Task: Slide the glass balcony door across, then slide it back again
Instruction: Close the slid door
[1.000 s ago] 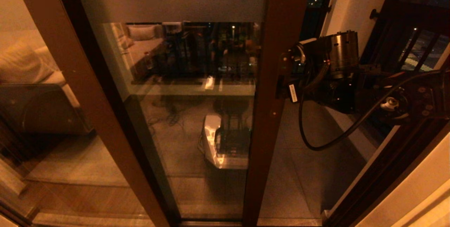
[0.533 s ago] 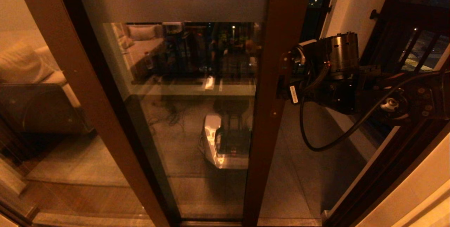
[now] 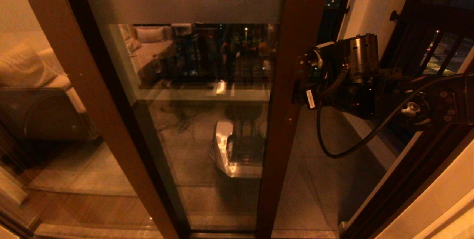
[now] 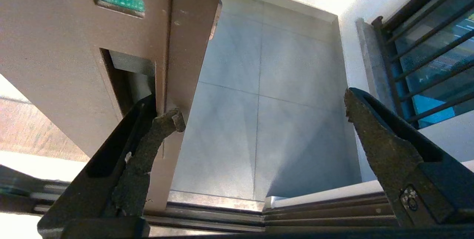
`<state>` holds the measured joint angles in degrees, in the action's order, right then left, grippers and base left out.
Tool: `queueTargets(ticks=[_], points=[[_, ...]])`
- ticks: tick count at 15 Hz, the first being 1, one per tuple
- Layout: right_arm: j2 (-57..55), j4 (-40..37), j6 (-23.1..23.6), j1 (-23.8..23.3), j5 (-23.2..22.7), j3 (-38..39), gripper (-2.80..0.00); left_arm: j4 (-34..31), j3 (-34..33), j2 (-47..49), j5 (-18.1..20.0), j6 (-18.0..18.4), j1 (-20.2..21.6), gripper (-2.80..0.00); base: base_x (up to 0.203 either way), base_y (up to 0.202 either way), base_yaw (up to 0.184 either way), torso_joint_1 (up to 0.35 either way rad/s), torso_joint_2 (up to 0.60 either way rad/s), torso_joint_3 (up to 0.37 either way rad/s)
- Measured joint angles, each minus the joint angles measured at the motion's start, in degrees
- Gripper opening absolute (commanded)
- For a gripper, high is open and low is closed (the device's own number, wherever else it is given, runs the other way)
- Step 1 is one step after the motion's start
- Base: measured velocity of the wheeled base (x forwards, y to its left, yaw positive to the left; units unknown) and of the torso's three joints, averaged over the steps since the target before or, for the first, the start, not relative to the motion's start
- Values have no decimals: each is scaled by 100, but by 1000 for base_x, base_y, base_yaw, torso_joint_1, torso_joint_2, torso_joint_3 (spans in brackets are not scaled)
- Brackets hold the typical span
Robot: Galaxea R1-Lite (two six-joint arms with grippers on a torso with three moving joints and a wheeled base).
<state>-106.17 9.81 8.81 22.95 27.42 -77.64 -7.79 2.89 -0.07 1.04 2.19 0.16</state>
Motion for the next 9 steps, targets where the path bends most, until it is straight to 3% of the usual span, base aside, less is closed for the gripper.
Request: queueTargets(ticks=[9], points=[[0, -12, 66, -116, 44, 13, 0, 0, 0, 0, 2, 0, -1, -280, 0, 0, 0, 0, 0, 0]])
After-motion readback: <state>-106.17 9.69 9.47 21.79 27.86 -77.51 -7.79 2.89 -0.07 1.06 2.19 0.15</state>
